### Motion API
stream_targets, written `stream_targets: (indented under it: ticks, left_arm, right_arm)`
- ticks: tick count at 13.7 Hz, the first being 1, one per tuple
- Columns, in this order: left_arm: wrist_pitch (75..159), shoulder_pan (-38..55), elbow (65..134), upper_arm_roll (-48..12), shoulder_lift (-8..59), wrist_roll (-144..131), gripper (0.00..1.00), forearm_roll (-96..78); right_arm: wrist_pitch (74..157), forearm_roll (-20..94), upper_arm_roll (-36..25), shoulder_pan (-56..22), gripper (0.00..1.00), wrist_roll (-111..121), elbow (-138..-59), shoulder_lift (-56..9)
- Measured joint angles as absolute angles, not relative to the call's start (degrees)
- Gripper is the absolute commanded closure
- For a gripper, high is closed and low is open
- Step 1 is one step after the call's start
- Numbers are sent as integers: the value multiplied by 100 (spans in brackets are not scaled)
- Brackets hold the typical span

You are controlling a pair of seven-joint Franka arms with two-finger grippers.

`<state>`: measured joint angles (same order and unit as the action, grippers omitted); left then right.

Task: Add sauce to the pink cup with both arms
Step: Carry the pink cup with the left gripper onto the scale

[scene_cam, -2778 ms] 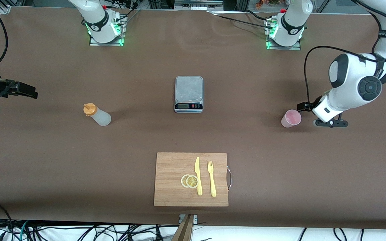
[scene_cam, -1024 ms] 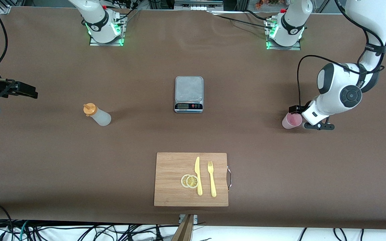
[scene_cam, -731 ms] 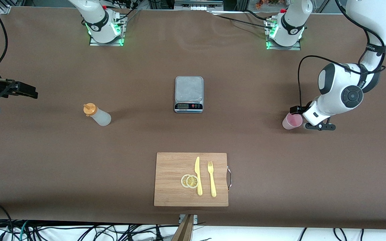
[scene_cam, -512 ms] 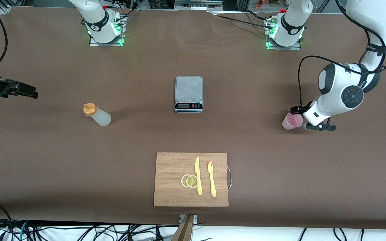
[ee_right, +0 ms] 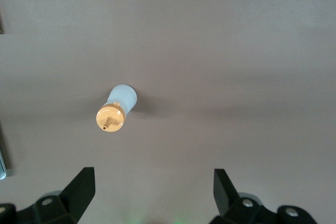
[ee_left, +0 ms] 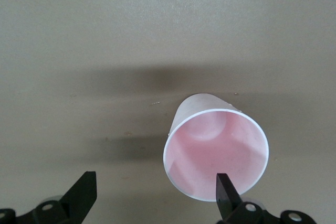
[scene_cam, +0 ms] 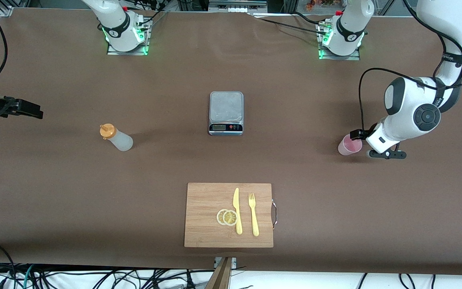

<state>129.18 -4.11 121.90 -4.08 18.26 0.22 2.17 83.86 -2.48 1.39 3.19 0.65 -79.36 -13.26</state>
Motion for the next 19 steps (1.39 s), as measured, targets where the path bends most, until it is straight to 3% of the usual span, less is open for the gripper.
stream_targets:
  ticks: [2,3,6,9,12,14,19]
  left_arm:
    - [13050,-411,12185,-408,1963,22,14,217]
    - [13154,-411,12183,-408,2068,22,31,217]
    - [13282,-404,12167,-416,2277,7,97,217]
    - [13240,-369,12028,-496,2296,-331,100,217]
    - [12658,-296,11734,-822,2276,-1026,100,215]
    - [12227,-266,11489,-1204,2242,-1637,100,123]
    - [12119,-229,11168,-2251,2219,-3402,100,-301]
  right_arm:
    - [8387,-248,139,319,0,65,-7936,-1327]
    - [8388,-248,139,319,0,65,-7936,-1327]
    - [8390,-248,139,320,0,65,-7936,-1327]
    - [8390,-248,139,321,0,65,-7936,-1328]
    - [8390,-248,139,327,0,65,-7936,-1330]
    - [8390,-248,139,328,0,65,-7936,-1331]
    - [8390,-248,139,330,0,65,-7936,-1332]
